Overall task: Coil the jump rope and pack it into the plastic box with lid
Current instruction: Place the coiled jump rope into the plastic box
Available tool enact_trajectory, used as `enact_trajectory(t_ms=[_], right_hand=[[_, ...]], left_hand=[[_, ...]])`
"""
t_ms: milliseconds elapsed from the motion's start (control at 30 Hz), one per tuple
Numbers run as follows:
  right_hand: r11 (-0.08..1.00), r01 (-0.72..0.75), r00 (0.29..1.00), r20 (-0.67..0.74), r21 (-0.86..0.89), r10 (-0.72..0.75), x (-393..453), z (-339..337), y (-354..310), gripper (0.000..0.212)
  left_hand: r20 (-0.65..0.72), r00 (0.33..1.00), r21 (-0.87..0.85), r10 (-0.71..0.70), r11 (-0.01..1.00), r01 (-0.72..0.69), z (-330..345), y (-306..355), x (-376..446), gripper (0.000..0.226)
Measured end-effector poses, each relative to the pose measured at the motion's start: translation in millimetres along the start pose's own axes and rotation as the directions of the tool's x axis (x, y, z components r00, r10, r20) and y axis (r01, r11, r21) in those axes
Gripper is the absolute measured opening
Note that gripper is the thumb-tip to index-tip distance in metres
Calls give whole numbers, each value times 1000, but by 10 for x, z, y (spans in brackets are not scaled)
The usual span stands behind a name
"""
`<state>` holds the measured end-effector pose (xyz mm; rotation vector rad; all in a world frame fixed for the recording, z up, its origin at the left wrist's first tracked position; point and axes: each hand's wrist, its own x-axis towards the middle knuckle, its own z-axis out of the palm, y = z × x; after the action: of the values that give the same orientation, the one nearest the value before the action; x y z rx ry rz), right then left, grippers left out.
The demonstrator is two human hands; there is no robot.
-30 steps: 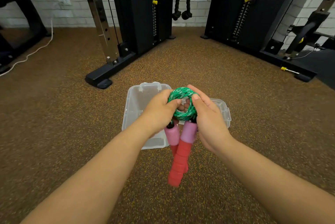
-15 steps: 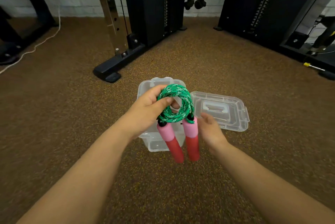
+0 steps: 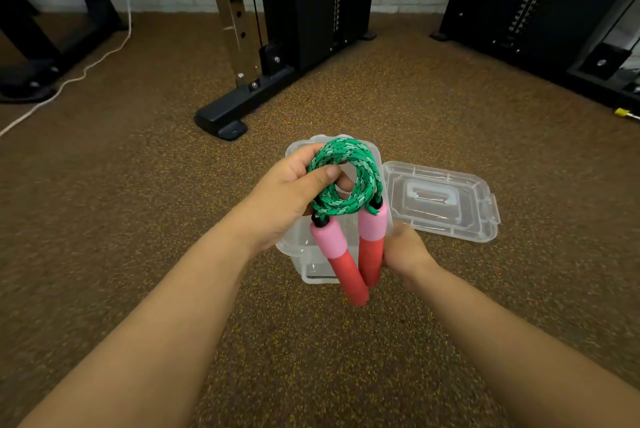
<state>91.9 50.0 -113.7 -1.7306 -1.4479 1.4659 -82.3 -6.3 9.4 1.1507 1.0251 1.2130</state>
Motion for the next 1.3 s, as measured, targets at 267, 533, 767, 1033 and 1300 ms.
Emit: enact_trajectory(t_ms=[267, 533, 767, 1033, 1300], right_hand=[[999, 1, 995, 96, -33, 2, -477, -166, 286, 14], [995, 13, 988, 157, -96, 2, -802, -283, 581, 25], [914, 386, 918, 49, 120, -394, -1041, -529, 33, 60], [890, 380, 851, 282, 252, -443, -1031, -157, -174, 58], [981, 144, 957, 232, 132, -172, -645, 199, 41, 49]], left_hand=[[82, 994, 48, -70, 997, 66, 147, 114, -59, 17], [188, 963, 124, -192, 977, 171, 354, 145, -113, 17], [210, 960, 68, -184, 983, 173, 334, 261, -107, 20], [16, 999, -9, -51, 999, 51, 194, 349, 101, 16], [-199, 957, 38, -212, 974, 223, 87, -462, 553, 15]])
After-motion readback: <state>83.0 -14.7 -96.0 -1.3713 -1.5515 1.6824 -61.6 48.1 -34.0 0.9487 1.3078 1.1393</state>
